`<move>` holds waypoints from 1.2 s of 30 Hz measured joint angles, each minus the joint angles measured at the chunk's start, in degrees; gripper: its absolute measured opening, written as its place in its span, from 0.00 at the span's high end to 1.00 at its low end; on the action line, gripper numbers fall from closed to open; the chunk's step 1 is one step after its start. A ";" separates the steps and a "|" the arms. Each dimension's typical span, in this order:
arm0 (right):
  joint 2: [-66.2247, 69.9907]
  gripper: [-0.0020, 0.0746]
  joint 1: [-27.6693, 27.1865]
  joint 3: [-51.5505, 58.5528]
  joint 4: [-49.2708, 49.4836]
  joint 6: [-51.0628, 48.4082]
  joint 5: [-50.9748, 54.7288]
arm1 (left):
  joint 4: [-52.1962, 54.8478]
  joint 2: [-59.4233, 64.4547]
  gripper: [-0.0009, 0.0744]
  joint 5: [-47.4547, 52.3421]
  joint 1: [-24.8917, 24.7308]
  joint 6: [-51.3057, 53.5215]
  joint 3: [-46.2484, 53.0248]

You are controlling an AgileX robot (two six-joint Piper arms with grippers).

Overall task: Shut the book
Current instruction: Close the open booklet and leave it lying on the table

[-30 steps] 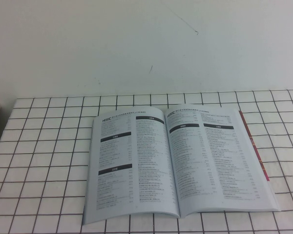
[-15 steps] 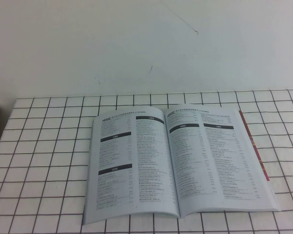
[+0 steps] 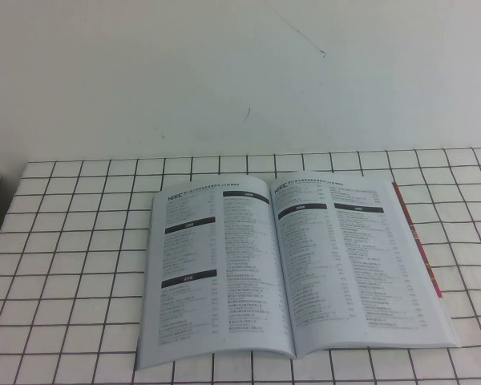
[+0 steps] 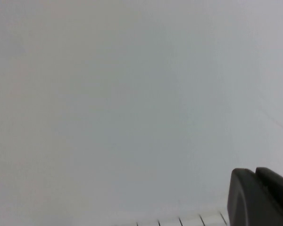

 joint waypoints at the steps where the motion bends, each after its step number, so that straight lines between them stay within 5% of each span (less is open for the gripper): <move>1: 2.85 0.98 0.00 -1.89 0.00 -0.10 3.36 | -0.14 3.14 0.99 2.61 0.00 0.11 -1.62; 8: 27.11 0.98 0.00 -13.84 11.21 -16.64 19.88 | -8.66 21.65 0.99 6.68 0.00 1.01 -3.96; 18: 53.89 0.98 2.52 -16.63 43.49 -52.59 18.81 | -19.06 42.22 0.99 8.33 -0.12 7.56 -7.97; 27: 74.24 0.98 12.27 -16.65 45.76 -58.06 10.47 | -24.78 58.78 0.99 6.67 -1.13 9.25 -13.66; 36: 87.19 0.98 14.65 -16.74 46.31 -58.54 7.91 | -28.47 68.97 0.99 6.01 -1.23 12.18 -14.25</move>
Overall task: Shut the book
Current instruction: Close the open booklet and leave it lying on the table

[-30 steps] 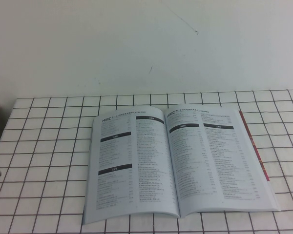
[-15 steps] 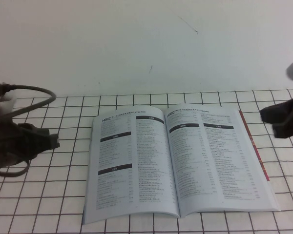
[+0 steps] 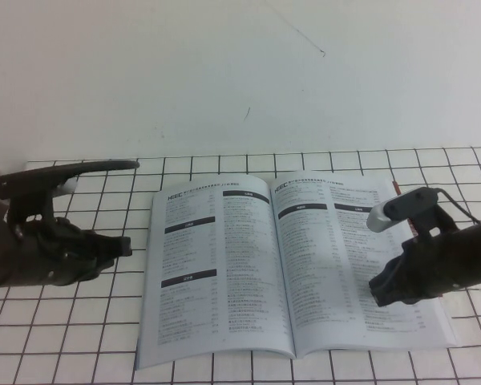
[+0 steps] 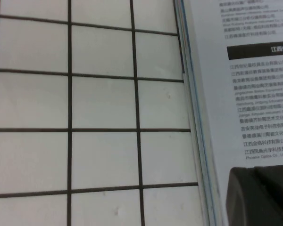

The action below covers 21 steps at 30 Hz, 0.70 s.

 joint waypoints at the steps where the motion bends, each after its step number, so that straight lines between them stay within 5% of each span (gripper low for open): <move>1: 0.64 0.98 0.00 -0.11 0.10 0.00 -0.13 | -0.44 0.62 0.99 -0.22 0.00 0.32 -0.09; 21: 2.21 0.98 0.00 -0.75 0.65 -0.12 0.16 | -4.86 11.18 0.99 -3.29 0.00 4.60 -0.55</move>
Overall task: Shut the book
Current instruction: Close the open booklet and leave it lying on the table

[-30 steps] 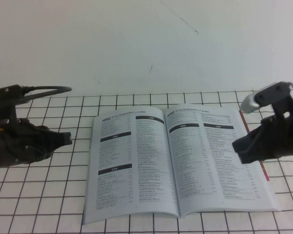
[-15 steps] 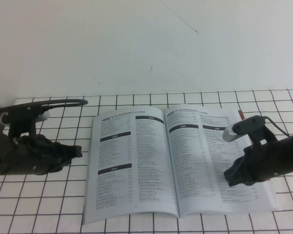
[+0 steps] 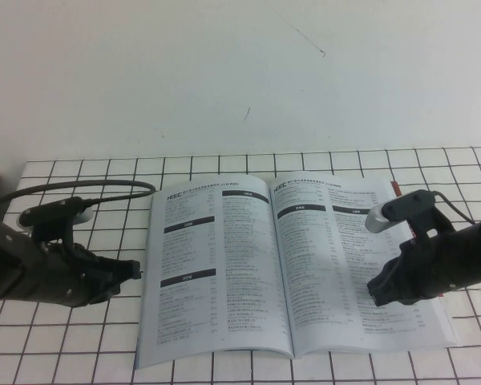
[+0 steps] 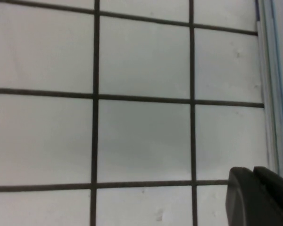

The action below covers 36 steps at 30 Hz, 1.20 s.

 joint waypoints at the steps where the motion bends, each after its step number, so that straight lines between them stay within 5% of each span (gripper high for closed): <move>1: 0.00 0.98 0.00 0.00 0.00 0.00 0.00 | -0.32 0.49 0.99 -0.08 0.00 0.29 0.00; 36: 0.09 0.98 0.00 -0.09 0.00 -0.07 0.42 | 5.00 4.48 0.99 2.35 -6.50 1.23 -5.42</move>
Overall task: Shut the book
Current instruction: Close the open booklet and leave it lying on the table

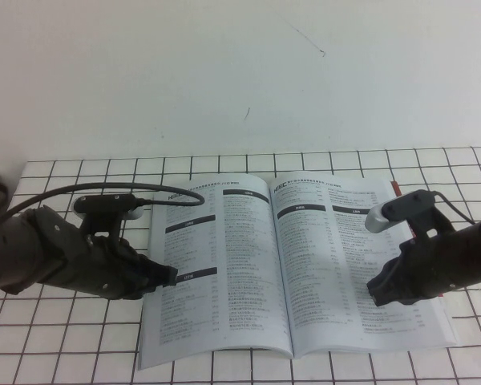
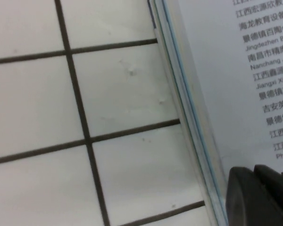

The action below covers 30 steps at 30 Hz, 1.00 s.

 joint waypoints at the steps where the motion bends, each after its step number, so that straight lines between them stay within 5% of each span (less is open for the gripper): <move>1: 0.00 0.98 0.00 0.00 0.00 0.00 0.00 | 1.06 0.00 0.99 -0.10 0.00 0.00 0.00; 23: 0.00 0.98 -0.10 0.00 0.00 -0.14 0.48 | 5.16 3.06 0.99 -4.65 -0.45 -3.33 -0.58; 30: 0.00 0.98 -0.22 0.00 0.42 -0.14 0.79 | 2.44 2.17 0.99 -1.48 -7.32 -3.46 -2.33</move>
